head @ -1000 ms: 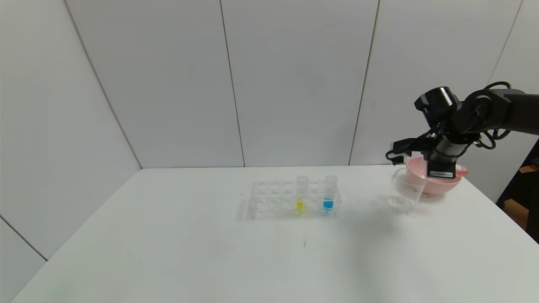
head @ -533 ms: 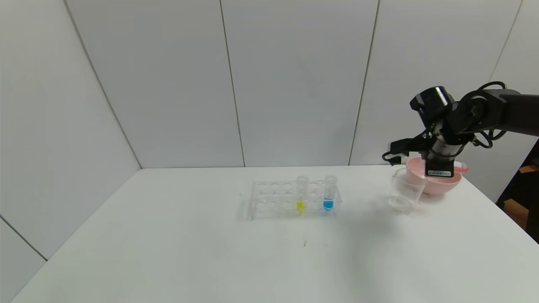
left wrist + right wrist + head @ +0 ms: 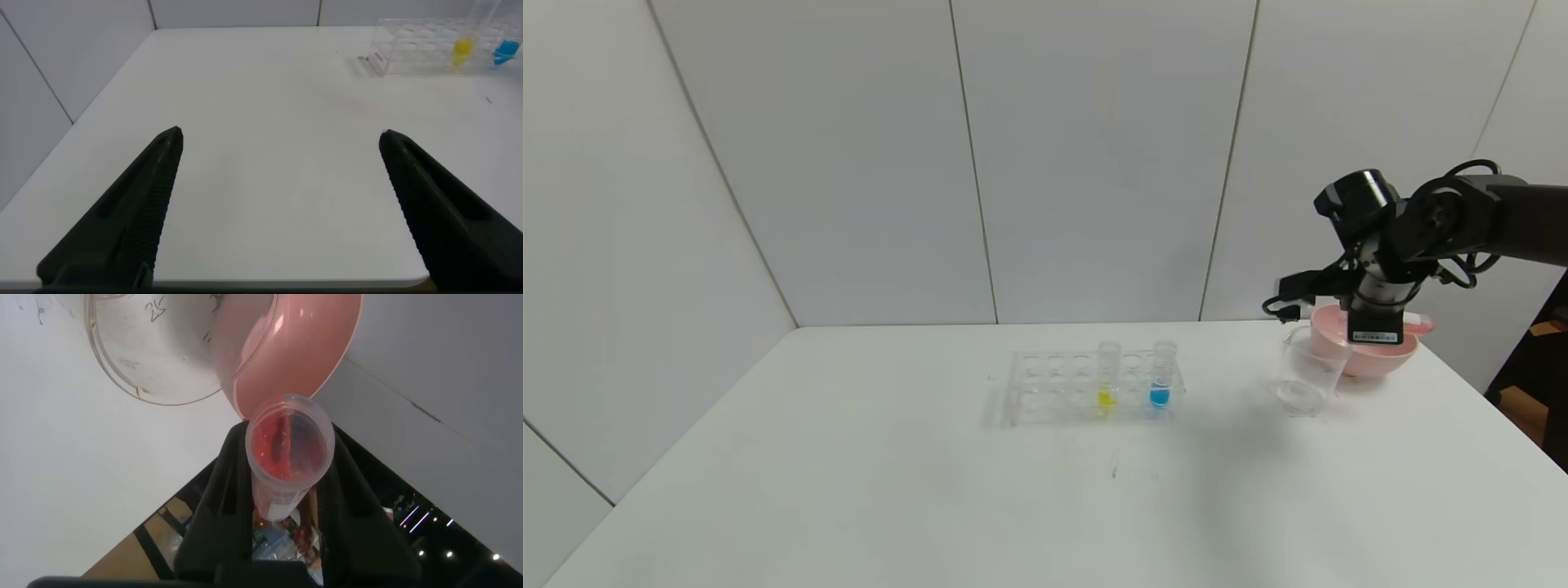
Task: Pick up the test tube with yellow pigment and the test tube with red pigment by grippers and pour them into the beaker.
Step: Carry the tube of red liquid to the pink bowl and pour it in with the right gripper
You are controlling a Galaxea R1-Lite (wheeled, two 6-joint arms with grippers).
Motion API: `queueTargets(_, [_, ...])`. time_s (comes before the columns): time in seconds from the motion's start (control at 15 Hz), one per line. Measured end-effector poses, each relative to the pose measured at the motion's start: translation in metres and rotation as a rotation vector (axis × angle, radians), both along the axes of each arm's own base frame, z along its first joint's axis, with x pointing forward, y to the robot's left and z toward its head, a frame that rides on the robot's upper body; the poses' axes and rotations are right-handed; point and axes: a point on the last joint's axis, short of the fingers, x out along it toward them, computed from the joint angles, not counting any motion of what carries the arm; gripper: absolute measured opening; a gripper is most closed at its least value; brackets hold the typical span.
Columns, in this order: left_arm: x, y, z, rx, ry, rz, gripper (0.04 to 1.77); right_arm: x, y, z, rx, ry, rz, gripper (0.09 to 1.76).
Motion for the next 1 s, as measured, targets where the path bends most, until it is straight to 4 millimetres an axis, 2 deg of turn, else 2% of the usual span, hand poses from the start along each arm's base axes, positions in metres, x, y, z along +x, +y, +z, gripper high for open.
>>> queueTargets(1.0, [0.0000,0.0000,0.0000,0.000,0.000,0.000,1.72,0.0060,0.0060,-0.0068,-0.153,-0.008,-0.048,0.51])
